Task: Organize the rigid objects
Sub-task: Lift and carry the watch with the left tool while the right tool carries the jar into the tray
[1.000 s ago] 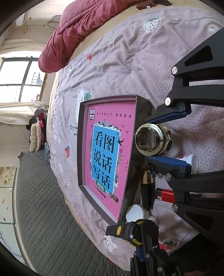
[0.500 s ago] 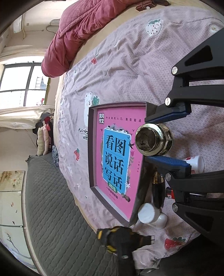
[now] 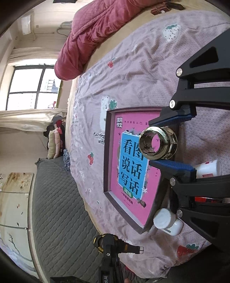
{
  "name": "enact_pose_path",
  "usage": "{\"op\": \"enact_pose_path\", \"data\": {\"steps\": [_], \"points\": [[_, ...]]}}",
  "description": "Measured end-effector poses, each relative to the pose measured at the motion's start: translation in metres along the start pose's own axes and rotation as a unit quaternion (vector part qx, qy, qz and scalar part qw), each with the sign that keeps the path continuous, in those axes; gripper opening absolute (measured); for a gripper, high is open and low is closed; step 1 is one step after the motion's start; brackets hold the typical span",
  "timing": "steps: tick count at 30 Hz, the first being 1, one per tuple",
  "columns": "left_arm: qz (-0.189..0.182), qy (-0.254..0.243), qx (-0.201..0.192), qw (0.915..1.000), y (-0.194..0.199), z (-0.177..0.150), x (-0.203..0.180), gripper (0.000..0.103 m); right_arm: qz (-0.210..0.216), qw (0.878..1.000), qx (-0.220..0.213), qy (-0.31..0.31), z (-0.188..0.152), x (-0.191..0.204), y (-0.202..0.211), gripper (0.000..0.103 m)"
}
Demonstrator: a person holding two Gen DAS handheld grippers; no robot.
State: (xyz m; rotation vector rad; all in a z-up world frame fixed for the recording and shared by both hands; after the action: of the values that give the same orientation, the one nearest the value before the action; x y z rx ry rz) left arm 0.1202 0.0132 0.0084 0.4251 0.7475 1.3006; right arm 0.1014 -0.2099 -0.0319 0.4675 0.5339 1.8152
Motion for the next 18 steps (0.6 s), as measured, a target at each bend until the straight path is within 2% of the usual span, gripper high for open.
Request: {"op": "enact_pose_path", "data": {"steps": [10,18], "points": [[0.059,-0.058,0.015,0.9965,-0.041,-0.001,-0.002,0.017,-0.015,1.0,-0.017,0.014,0.012,-0.001,-0.016,0.037],[0.073,-0.085,0.035,0.9931,-0.075,-0.002,-0.01,0.017,-0.017,1.0,-0.018,0.015,0.01,-0.007,-0.022,0.037]]}}
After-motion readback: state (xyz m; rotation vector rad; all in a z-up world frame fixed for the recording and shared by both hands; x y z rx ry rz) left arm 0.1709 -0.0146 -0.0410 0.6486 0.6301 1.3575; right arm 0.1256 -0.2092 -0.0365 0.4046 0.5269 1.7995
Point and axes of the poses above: each gripper's, at about its wrist camera, not at the fingertips, and y roughly against the way its jaws point, x to its left, z to its top, the point moved 7 cm from there along -y, roughly the way its jaws point, and after that the axes turned 5 degrees about z, right-handed, at the moved point
